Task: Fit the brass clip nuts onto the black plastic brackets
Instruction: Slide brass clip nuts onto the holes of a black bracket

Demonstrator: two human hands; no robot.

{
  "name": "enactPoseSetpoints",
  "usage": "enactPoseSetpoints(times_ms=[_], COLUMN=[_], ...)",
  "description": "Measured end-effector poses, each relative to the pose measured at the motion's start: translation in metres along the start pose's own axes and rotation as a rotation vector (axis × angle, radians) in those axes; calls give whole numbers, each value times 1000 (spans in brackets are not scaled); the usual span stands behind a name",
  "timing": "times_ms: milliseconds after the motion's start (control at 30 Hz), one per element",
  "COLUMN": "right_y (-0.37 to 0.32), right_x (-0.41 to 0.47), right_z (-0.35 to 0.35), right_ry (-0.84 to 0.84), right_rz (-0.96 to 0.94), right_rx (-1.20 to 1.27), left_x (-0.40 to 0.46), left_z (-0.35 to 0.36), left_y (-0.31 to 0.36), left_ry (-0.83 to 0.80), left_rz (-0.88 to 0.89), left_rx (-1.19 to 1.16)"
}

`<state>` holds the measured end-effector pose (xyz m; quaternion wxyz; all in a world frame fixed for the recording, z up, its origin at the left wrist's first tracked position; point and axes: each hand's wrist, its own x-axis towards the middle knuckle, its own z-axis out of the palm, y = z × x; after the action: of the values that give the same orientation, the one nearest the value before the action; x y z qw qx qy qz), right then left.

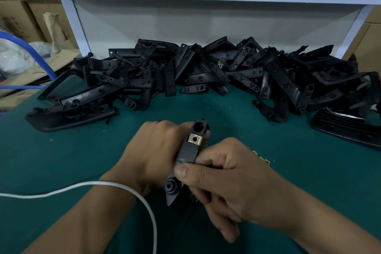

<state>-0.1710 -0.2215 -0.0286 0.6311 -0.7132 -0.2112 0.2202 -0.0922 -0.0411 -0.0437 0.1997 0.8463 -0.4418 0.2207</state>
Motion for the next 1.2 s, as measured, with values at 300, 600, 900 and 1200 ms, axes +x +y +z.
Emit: enactPoseSetpoints(times_ms=[300,600,900,1200], right_y=[7,21,27,14], right_x=[-1,10,10,7], right_z=[-10,-16,-14,-8], right_ry=[237,463,440,467], right_rz=[-178,-412,-382,-403], right_rx=[-94,-876,-921,-1016], left_x=[-30,-15,-18,-12], left_z=[1,10,9,8], left_y=[-33,-12,-12,-3], left_ry=[245,-142,-220,-221], left_rz=[-637,-120,-109,-188], left_rx=[-70,107,188,163])
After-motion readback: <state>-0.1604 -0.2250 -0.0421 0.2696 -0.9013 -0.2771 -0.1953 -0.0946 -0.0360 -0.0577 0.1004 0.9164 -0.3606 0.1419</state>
